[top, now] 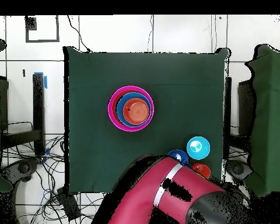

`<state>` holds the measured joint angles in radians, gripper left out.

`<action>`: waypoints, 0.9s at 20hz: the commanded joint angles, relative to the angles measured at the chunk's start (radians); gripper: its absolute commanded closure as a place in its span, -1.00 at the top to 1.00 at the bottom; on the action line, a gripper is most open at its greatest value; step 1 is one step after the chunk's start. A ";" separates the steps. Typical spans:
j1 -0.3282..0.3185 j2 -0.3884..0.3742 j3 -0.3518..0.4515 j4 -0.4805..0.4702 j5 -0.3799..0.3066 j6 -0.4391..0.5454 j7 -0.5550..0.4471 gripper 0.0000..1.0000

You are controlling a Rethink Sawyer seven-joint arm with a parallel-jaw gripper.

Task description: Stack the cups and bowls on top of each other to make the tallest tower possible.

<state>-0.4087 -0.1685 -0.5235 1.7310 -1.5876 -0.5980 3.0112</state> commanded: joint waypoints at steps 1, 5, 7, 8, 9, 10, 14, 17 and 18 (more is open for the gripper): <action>-0.126 -0.117 0.046 0.086 0.129 0.014 -0.262 1.00; -0.135 -0.145 0.033 0.120 0.121 0.012 -0.291 1.00; -0.145 -0.151 0.040 0.117 0.111 0.015 -0.297 1.00; -0.142 -0.149 0.046 0.107 0.097 0.017 -0.280 1.00; -0.131 -0.147 0.051 0.095 0.079 0.021 -0.251 1.00; -0.117 -0.149 0.050 0.087 0.062 0.025 -0.218 1.00; -0.073 -0.170 0.020 0.082 0.009 0.023 -0.127 1.00; -0.110 -0.194 0.025 0.104 0.040 0.019 -0.178 1.00; -0.123 -0.205 0.024 0.115 0.047 0.015 -0.199 1.00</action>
<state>-0.5335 -0.3355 -0.5891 1.8277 -1.5423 -0.5982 2.9840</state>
